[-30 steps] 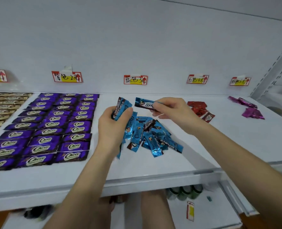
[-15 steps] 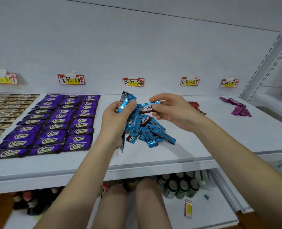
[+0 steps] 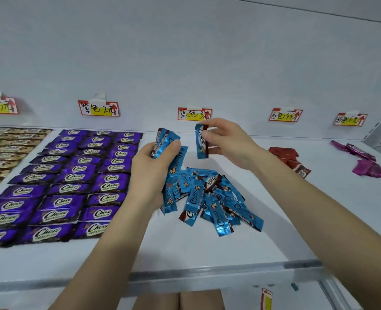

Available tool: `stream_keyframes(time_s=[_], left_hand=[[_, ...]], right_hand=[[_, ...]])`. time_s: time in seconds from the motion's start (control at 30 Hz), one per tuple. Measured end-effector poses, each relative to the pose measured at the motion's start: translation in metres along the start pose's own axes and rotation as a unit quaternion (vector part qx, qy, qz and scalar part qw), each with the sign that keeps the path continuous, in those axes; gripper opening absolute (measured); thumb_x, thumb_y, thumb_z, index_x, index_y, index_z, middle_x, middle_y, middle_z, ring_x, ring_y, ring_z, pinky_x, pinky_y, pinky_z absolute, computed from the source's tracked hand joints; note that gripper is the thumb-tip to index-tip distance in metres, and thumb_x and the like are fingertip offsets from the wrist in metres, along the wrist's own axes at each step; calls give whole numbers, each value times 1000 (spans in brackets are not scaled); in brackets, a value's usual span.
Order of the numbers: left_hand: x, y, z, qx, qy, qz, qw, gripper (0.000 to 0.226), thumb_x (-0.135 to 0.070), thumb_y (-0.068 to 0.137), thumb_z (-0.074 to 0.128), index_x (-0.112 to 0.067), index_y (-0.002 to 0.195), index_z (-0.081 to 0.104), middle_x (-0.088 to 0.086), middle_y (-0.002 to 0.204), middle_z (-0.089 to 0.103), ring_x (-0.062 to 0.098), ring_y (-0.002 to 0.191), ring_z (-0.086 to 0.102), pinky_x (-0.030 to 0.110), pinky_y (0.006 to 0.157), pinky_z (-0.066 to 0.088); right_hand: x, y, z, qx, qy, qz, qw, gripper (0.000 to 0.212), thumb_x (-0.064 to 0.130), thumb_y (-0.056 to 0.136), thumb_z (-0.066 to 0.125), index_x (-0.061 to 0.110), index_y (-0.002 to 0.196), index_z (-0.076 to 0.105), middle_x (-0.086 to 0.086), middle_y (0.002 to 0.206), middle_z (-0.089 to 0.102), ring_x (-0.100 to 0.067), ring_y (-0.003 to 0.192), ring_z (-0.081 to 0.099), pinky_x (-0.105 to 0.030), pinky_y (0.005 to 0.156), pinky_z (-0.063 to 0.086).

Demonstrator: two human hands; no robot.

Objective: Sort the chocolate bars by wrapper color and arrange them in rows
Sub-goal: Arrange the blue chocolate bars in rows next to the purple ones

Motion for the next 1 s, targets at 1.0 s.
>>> stream_keyframes(time_s=[1.0], left_hand=[[19, 9, -22, -93, -40, -64, 993, 14, -18, 89, 62, -8, 85, 52, -2, 52, 49, 5, 31, 47, 13, 31, 33]], right_hand=[[-53, 93, 60, 112, -540, -106, 828, 40, 33, 98, 27, 12, 122, 51, -9, 132, 47, -26, 121, 40, -41, 102, 35]])
Point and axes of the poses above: each hand's wrist, its own y-axis towards the middle knuckle, its own z-axis out of the palm, x = y × z, the point moved 4 cm from there along y, towards the middle knuckle
